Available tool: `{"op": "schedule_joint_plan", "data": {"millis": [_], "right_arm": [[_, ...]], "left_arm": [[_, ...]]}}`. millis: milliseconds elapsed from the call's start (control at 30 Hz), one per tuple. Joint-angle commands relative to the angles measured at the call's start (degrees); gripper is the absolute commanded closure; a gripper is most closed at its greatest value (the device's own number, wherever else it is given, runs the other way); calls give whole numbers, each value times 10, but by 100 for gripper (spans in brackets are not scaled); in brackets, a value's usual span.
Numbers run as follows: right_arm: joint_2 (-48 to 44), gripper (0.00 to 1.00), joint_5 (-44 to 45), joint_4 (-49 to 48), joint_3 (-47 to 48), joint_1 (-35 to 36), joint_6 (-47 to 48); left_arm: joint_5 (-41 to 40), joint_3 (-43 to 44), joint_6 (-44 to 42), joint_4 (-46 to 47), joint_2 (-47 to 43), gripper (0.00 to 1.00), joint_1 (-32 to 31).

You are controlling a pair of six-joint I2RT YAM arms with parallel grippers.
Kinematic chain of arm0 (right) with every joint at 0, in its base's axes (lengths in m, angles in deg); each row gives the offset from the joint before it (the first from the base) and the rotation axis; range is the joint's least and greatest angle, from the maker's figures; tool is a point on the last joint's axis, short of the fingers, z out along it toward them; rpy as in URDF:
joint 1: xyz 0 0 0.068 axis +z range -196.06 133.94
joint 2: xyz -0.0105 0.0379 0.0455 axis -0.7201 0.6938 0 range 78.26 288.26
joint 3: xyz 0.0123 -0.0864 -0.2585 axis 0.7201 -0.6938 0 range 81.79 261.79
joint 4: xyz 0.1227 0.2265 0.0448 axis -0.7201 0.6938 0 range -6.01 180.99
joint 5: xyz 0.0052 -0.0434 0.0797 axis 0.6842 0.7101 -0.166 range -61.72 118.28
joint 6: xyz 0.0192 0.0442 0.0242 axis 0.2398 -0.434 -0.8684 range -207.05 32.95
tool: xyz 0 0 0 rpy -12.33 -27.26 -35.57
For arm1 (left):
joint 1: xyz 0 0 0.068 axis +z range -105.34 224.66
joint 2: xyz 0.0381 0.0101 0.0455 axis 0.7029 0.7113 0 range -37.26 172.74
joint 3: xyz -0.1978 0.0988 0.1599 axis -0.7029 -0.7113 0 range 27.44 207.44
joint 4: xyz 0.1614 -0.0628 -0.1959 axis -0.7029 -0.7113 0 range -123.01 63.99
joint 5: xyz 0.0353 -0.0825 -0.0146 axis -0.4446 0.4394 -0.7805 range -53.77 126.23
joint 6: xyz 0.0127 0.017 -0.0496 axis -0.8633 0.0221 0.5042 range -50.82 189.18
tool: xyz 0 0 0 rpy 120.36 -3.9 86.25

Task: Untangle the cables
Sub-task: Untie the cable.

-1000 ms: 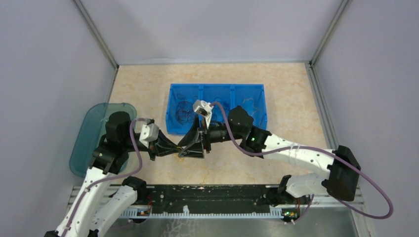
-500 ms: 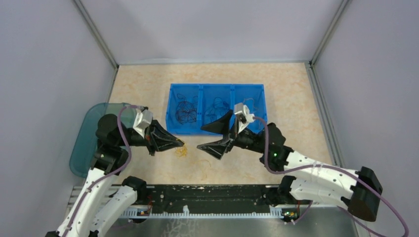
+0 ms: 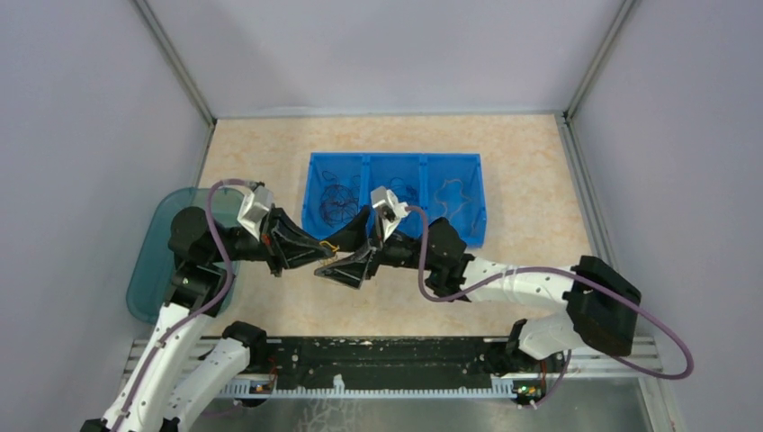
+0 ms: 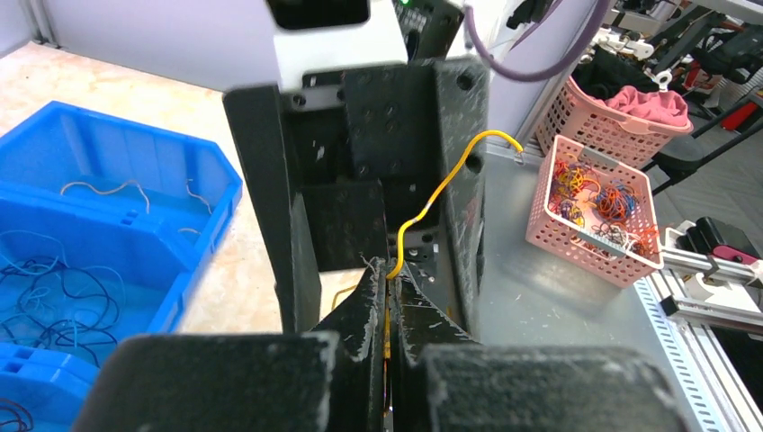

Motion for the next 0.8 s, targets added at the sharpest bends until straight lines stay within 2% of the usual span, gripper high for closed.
{"op": "schedule_joint_plan", "data": {"millis": [0, 100, 200, 400, 600, 633, 700, 767], "right_arm": [[39, 46, -12, -120, 16, 10, -55], [49, 63, -3, -147, -4, 10, -80], [41, 67, 3, -148, -31, 10, -88], [-9, 85, 24, -97, -83, 10, -69], [-59, 88, 37, -54, -122, 10, -58], [-65, 85, 35, -46, -124, 10, -57], [-77, 70, 33, -19, -126, 10, -52], [-85, 63, 33, -3, -133, 10, -47]], "left_arm": [[-12, 32, 22, 24, 3, 99, -2], [-15, 51, 24, 22, 6, 99, -2], [-16, 74, 20, 16, 10, 99, -2], [-30, 113, 12, -8, 14, 99, -2], [-40, 129, -12, -21, 14, 100, -2], [-44, 129, -16, -21, 14, 100, -2], [-53, 135, -29, -20, 15, 100, -2], [-57, 153, -49, -23, 22, 99, -2]]}}
